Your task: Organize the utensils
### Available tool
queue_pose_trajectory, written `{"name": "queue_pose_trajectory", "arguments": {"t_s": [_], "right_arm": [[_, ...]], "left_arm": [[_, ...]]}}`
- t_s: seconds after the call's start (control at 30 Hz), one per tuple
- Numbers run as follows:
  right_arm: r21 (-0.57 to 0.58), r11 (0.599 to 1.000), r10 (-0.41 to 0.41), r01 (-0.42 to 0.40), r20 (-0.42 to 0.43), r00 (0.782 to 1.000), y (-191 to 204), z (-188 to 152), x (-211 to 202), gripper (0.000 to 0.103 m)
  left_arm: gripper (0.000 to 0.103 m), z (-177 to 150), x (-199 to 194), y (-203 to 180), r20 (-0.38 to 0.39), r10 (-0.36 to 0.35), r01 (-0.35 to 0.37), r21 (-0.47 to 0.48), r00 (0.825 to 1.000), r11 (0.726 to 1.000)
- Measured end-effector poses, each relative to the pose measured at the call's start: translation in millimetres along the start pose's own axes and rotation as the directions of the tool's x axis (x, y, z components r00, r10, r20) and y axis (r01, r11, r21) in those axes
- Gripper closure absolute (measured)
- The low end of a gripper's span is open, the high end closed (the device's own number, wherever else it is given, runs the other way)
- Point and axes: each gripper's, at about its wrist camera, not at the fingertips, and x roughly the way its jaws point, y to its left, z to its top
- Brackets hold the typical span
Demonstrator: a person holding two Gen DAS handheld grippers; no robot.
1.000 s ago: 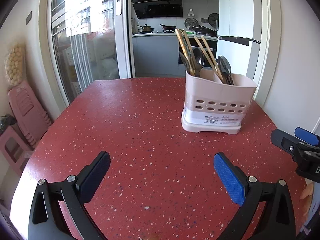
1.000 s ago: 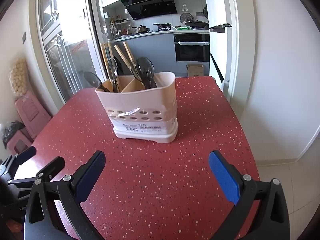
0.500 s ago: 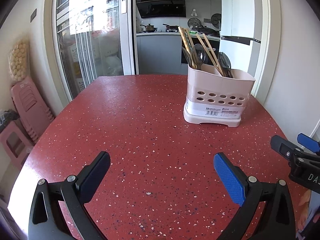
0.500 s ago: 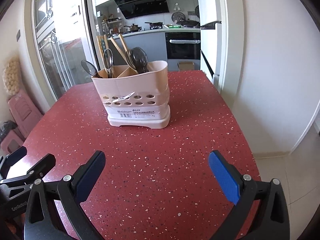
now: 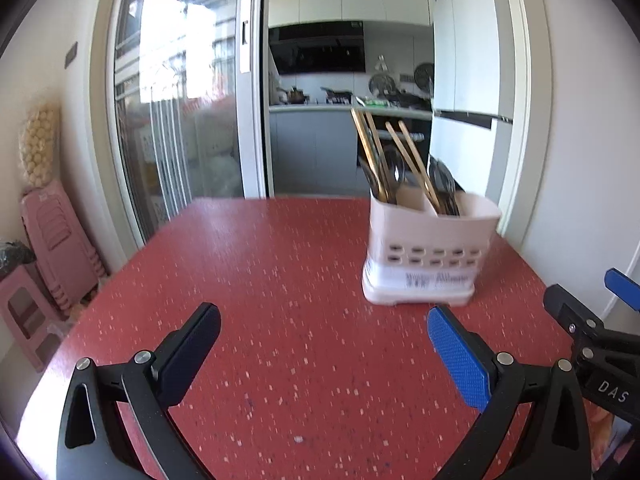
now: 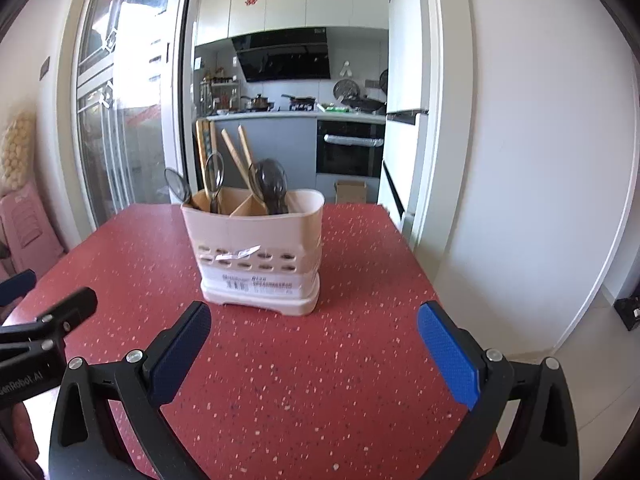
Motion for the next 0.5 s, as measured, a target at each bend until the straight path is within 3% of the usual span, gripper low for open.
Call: {"name": "queue_pose_trajectory", "arguments": {"t_s": [0.5], "right_arm": [[0.016, 1.0, 0.011, -0.012, 0.025, 1.0, -2.1, 2.9, 0.6, 0.0]], "left_arm": [[0.0, 2.6, 3.4, -1.0, 0.002, 0.001, -0.001, -0.01, 1.0, 1.0]]}}
